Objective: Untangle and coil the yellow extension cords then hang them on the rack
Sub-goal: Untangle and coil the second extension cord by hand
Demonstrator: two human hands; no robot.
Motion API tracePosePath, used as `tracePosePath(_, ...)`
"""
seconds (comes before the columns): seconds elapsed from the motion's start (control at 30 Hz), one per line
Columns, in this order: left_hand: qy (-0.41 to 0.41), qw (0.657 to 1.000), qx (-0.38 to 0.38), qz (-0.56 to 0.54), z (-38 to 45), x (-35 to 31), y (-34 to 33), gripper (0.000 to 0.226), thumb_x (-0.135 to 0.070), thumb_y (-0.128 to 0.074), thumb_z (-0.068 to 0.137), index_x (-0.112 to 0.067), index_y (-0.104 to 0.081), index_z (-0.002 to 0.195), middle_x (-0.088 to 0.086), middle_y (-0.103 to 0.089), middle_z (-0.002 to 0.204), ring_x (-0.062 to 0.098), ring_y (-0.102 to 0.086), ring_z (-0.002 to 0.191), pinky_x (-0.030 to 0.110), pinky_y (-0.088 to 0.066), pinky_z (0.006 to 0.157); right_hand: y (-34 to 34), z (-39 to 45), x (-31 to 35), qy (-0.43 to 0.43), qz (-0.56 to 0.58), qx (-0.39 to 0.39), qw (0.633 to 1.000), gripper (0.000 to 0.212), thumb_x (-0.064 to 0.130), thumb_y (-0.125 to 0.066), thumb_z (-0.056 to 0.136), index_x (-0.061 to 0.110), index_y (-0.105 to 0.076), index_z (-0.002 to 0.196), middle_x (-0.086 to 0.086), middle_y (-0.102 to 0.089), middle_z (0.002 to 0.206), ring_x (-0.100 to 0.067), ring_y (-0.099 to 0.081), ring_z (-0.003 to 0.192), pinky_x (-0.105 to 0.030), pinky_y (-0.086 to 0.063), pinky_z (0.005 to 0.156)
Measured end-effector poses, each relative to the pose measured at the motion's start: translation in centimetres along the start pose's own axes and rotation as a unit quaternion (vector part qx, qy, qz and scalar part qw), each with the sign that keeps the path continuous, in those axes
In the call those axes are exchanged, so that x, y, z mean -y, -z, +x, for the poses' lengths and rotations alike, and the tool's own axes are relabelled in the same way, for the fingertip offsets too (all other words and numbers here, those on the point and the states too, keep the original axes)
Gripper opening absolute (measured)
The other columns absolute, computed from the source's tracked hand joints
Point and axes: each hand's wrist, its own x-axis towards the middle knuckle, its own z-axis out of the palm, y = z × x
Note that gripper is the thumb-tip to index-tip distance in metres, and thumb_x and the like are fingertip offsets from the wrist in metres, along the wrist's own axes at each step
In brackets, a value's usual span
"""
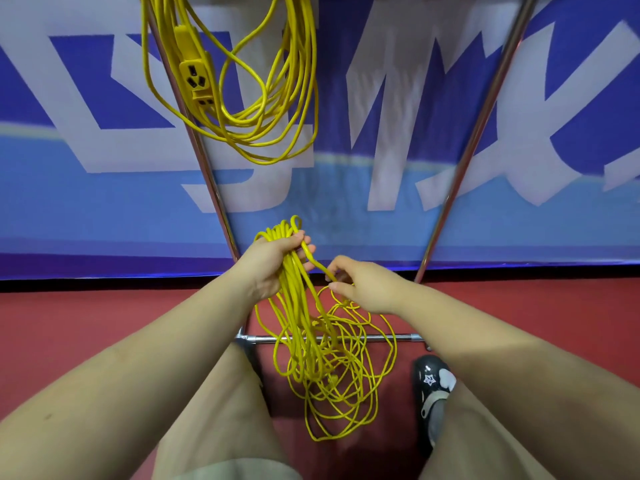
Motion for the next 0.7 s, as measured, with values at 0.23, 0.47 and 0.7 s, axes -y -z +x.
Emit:
tracePosePath(0.23, -0.016, 0.999, -0.005, -0.038, -0.2, -0.6, 0.7, 0.018, -0.012, -0.046, 0.097, -0.011, -0.059, 0.085, -0.002, -0.066, 0.068, 0.009, -0.067, 0.063, 0.024, -0.055, 0.053, -0.6, -0.7, -2.5, -0.007, -0.138, 0.034, 0.990, 0.019, 0.030, -0.047, 0.096, 0.014, -0.054, 0.100, -0.006, -0.062, 0.087, -0.023, -0.051, 0.077, -0.032, -0.040, 0.069)
tracePosePath(0.47, -0.026, 0.999, -0.013, 0.026, -0.1, 0.1, 0.7, 0.014, -0.009, -0.045, 0.098, -0.011, -0.054, 0.088, 0.005, -0.070, 0.083, 0.011, -0.070, 0.066, 0.025, -0.057, 0.062, 1.9, 0.2, -0.7, -0.044, 0.263, -0.089, 0.960, 0.010, 0.020, -0.050, 0.095, 0.018, -0.053, 0.086, -0.001, -0.062, 0.071, -0.022, -0.064, 0.060, -0.032, -0.052, 0.064)
tracePosePath(0.7, -0.035, 0.984, 0.035, 0.171, -0.5, 2.3, -0.1, 0.010, -0.010, -0.050, 0.096, -0.010, -0.060, 0.093, 0.001, -0.071, 0.086, 0.006, -0.068, 0.071, 0.029, -0.050, 0.078, 5.0, 1.5, 3.0, -0.113, 0.466, -0.137, 0.867, 0.022, 0.022, -0.043, 0.099, 0.014, -0.046, 0.078, -0.003, -0.059, 0.074, -0.009, -0.063, 0.049, -0.019, -0.052, 0.048)
